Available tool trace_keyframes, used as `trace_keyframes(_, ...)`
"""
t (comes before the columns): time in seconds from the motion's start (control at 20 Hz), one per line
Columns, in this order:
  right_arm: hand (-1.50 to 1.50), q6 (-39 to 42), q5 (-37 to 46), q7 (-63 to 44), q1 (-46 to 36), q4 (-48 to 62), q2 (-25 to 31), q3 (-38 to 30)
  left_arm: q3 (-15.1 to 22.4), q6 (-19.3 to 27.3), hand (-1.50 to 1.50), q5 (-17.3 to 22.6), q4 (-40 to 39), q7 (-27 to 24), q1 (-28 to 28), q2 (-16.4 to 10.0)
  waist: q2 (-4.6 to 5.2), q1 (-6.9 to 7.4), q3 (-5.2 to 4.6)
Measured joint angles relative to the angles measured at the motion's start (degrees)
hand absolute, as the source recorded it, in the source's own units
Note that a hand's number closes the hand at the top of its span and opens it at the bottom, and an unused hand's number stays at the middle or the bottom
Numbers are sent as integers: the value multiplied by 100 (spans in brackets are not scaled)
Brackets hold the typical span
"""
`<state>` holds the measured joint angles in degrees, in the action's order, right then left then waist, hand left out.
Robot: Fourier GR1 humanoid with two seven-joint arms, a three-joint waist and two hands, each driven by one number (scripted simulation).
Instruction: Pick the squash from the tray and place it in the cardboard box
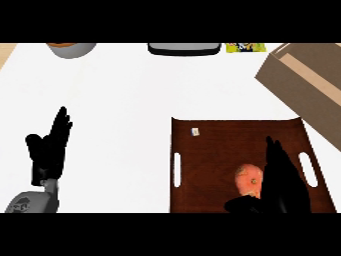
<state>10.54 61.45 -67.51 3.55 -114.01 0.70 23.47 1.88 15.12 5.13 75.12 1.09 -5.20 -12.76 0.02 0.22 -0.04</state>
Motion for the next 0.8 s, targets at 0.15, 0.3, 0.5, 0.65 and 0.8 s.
trace_keyframes(0.15,-150,-15,-40,18,-159,331,-11,-108,-29,-61,0,14,95,8,87,-41,0,18,0)
trace_keyframes(0.3,-150,15,-36,142,-175,545,-18,-305,-70,-78,0,3,57,28,10,-48,2,-2,1)
trace_keyframes(0.5,-150,54,-66,151,-115,558,-24,-399,-22,9,0,-84,193,95,81,36,-4,-9,2)
trace_keyframes(0.65,-150,75,-89,144,-94,563,-26,-414,-53,0,0,-88,214,184,15,43,-4,-18,2)
trace_keyframes(0.8,-150,32,-95,192,-111,748,-17,-460,-51,-41,0,-113,144,79,76,94,-3,-16,2)
